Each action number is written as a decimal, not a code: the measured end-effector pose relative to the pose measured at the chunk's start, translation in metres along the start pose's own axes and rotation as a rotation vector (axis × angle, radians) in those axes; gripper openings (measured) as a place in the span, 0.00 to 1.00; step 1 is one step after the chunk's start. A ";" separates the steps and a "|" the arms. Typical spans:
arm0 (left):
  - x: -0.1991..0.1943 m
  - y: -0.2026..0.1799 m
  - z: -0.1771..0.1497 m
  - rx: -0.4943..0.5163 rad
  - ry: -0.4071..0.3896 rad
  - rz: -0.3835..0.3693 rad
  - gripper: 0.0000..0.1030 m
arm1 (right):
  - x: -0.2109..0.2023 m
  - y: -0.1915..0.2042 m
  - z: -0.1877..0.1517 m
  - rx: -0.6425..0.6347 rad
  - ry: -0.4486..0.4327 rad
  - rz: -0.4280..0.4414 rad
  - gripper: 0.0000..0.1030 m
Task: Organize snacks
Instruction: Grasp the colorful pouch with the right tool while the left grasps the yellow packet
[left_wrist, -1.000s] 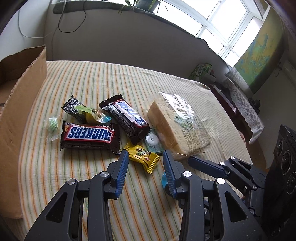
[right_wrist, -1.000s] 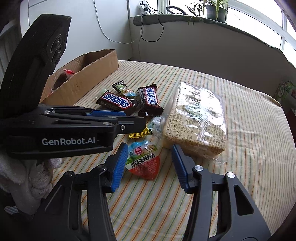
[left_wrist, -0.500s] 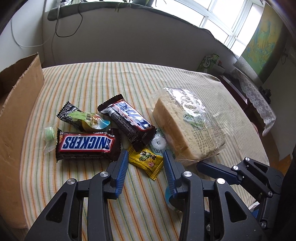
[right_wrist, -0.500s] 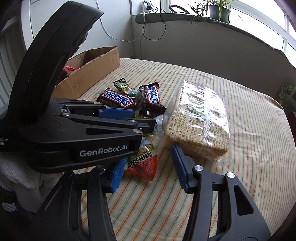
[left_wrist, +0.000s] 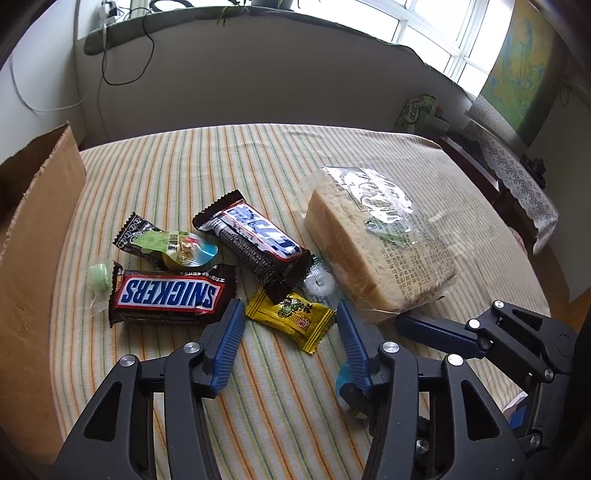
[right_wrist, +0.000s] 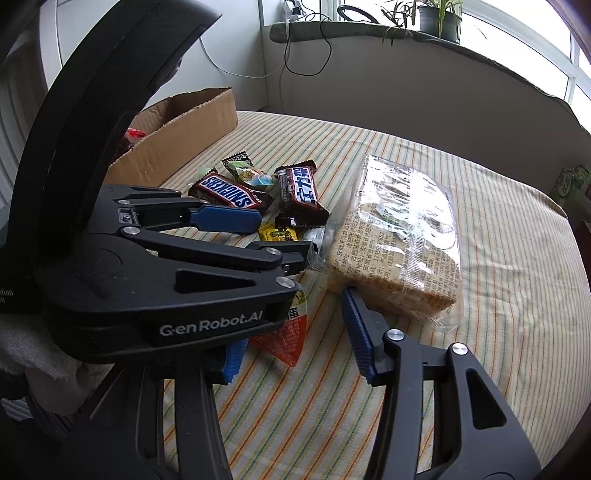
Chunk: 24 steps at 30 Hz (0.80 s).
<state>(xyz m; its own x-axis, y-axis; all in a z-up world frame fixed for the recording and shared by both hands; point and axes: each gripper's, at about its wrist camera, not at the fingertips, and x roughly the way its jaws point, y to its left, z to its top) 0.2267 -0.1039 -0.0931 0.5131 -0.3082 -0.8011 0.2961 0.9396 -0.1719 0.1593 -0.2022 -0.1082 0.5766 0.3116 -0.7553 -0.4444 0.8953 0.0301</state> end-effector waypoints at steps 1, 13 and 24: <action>0.002 -0.003 0.001 0.018 -0.002 0.013 0.49 | 0.000 -0.001 0.000 0.001 0.004 -0.001 0.43; 0.007 -0.014 0.001 0.161 -0.018 0.032 0.32 | -0.001 -0.017 -0.002 0.028 0.020 -0.008 0.25; -0.010 -0.009 -0.013 0.145 -0.019 0.000 0.25 | -0.016 -0.026 -0.012 0.055 0.011 -0.025 0.25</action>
<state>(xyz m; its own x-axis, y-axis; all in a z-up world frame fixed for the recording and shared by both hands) 0.2085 -0.1072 -0.0915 0.5280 -0.3121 -0.7898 0.4085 0.9087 -0.0860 0.1537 -0.2339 -0.1047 0.5797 0.2857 -0.7631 -0.3910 0.9192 0.0471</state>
